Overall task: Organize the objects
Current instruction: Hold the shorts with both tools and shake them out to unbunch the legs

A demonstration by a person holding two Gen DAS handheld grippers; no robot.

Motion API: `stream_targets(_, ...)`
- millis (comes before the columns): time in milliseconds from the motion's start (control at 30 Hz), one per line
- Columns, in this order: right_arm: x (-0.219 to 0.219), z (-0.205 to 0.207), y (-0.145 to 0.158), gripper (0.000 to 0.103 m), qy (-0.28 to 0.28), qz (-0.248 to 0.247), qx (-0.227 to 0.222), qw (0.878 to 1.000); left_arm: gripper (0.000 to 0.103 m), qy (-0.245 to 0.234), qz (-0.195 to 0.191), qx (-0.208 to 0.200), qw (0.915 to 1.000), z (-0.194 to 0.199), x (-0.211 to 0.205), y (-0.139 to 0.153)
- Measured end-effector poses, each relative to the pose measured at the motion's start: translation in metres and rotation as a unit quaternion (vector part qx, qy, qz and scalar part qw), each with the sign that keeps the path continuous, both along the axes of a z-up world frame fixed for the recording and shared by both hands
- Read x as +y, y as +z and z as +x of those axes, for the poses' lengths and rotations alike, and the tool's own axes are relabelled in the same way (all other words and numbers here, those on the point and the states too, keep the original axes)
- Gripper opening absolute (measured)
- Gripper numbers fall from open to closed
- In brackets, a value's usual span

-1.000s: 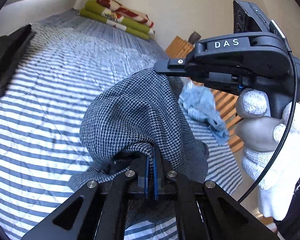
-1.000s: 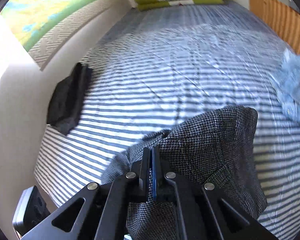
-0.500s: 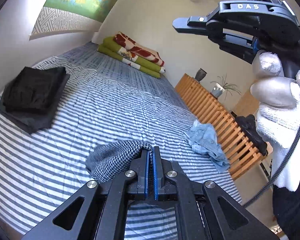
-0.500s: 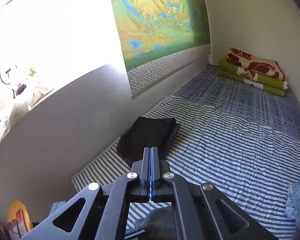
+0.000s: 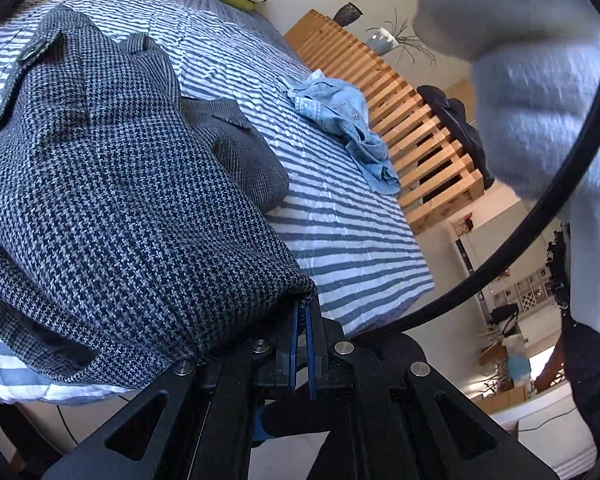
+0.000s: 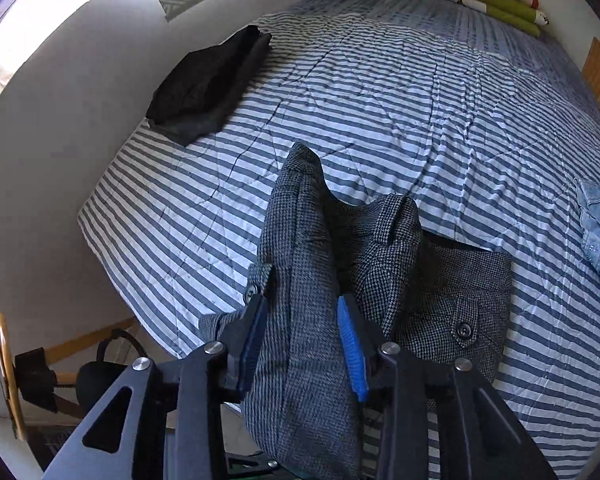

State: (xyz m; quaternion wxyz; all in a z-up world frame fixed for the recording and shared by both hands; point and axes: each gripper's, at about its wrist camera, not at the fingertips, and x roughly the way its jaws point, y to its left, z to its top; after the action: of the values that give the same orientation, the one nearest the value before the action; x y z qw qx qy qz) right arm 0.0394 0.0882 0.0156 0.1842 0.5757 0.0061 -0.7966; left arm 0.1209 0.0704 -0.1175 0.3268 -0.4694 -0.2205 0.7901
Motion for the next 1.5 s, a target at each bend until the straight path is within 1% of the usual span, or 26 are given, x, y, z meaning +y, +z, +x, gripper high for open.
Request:
stream_targets(33, 0.002, 0.001, -0.002, 0.040, -0.001, 0.000, 0.002, 1.000, 0.002, -0.002, -0.007, 0.002, 1.0000, 0.014, 0.008, 0.001)
stream_targets(67, 0.002, 0.000, -0.003, 0.043, -0.004, 0.001, 0.006, 1.000, 0.002, -0.004, -0.010, 0.003, 0.9999, 0.019, 0.011, -0.002)
stream_targets(133, -0.001, -0.005, -0.005, 0.052, -0.006, 0.011, 0.017, 1.000, 0.002, -0.010, -0.020, 0.005, 0.9997, 0.023, 0.013, -0.007)
stream_targets(200, -0.005, -0.014, -0.012, 0.053, -0.011, 0.009, 0.015, 1.000, 0.002, -0.014, -0.025, 0.008, 0.9996, 0.025, 0.012, -0.009)
stream_targets(300, -0.019, -0.031, -0.027, 0.053, -0.018, -0.009, -0.008, 1.000, 0.002, -0.011, -0.011, -0.003, 0.9999, 0.024, 0.005, -0.015)
stream_targets(333, -0.027, -0.037, -0.032, 0.054, -0.017, 0.001, -0.009, 1.000, 0.002, -0.011, -0.010, -0.006, 0.9999, 0.025, 0.003, -0.018)
stream_targets(400, -0.042, -0.049, -0.043, 0.056, -0.007, 0.024, -0.013, 1.000, 0.002, -0.016, -0.025, 0.001, 0.9996, 0.029, 0.003, -0.020)
stream_targets(500, -0.057, -0.066, -0.065, 0.056, -0.002, 0.037, -0.035, 0.999, 0.002, -0.027, -0.047, 0.016, 0.9984, 0.035, -0.002, -0.013)
stream_targets(533, -0.059, -0.069, -0.071, 0.054, -0.001, 0.039, -0.041, 0.998, 0.002, -0.030, -0.049, 0.019, 0.9981, 0.038, -0.005, -0.012)
stream_targets(567, -0.058, -0.069, -0.074, 0.047, -0.001, 0.041, -0.045, 0.998, 0.003, -0.033, -0.048, 0.022, 0.9981, 0.042, -0.009, -0.010)
stream_targets(600, -0.056, -0.068, -0.075, 0.020, 0.002, 0.042, -0.048, 0.998, 0.006, -0.036, -0.046, 0.019, 0.9981, 0.045, -0.015, -0.009)
stream_targets(633, -0.051, -0.065, -0.074, 0.012, 0.007, 0.037, -0.053, 0.998, 0.008, -0.041, -0.046, 0.012, 0.9980, 0.049, -0.021, -0.008)
stream_targets(667, -0.045, -0.061, -0.069, 0.011, 0.011, 0.027, -0.054, 0.998, 0.012, -0.045, -0.046, 0.010, 0.9978, 0.054, -0.029, -0.007)
stream_targets(700, -0.034, -0.055, -0.061, 0.010, 0.010, 0.027, -0.039, 0.999, 0.021, -0.047, -0.048, 0.016, 0.9976, 0.061, -0.037, -0.004)
stream_targets(767, -0.007, -0.043, -0.043, 0.010, 0.004, 0.035, -0.006, 0.999, 0.029, -0.047, -0.056, 0.030, 0.9969, 0.074, -0.055, 0.007)
stream_targets(900, 0.079, -0.007, -0.011, 0.009, -0.062, 0.003, 0.021, 0.998, 0.032, -0.030, -0.061, 0.059, 0.9959, 0.100, -0.095, 0.036)
stream_targets(967, 0.127, 0.019, -0.003, 0.009, -0.102, -0.006, 0.031, 0.994, 0.033, -0.008, -0.059, 0.064, 0.9962, 0.088, -0.108, 0.048)
stream_targets(1033, 0.174, 0.050, -0.001, 0.009, -0.144, -0.001, 0.037, 0.989, 0.037, 0.013, -0.058, 0.068, 0.9959, 0.072, -0.127, 0.053)
stream_targets(1100, 0.214, 0.079, -0.005, 0.009, -0.180, 0.015, 0.037, 0.983, 0.042, 0.031, -0.064, 0.075, 0.9946, 0.044, -0.125, 0.058)
stream_targets(1133, 0.232, 0.093, -0.009, 0.009, -0.197, 0.022, 0.034, 0.980, 0.045, 0.043, -0.076, 0.076, 0.9933, 0.024, -0.124, 0.068)
stream_targets(1167, 0.248, 0.106, -0.014, 0.009, -0.214, 0.032, 0.030, 0.976, 0.054, 0.052, -0.089, 0.077, 0.9917, 0.001, -0.120, 0.078)
stream_targets(1200, 0.264, 0.117, -0.020, 0.009, -0.230, 0.044, 0.026, 0.972, 0.062, 0.056, -0.100, 0.077, 0.9904, -0.017, -0.119, 0.079)
stream_targets(1300, 0.301, 0.142, -0.040, 0.009, -0.274, 0.072, 0.006, 0.959, 0.064, 0.041, -0.128, 0.074, 0.9882, -0.076, -0.105, 0.080)
stream_targets(1400, 0.327, 0.157, -0.064, 0.009, -0.295, 0.067, -0.024, 0.953, 0.065, 0.014, -0.160, 0.075, 0.9841, -0.136, -0.072, 0.074)
stream_targets(1433, 0.331, 0.159, -0.070, 0.009, -0.299, 0.060, -0.030, 0.952, 0.066, 0.003, -0.163, 0.070, 0.9841, -0.157, -0.048, 0.067)
stream_targets(1500, 0.336, 0.162, -0.077, 0.009, -0.300, 0.056, -0.033, 0.952, 0.069, -0.030, -0.156, 0.040, 0.9865, -0.188, -0.011, 0.054)
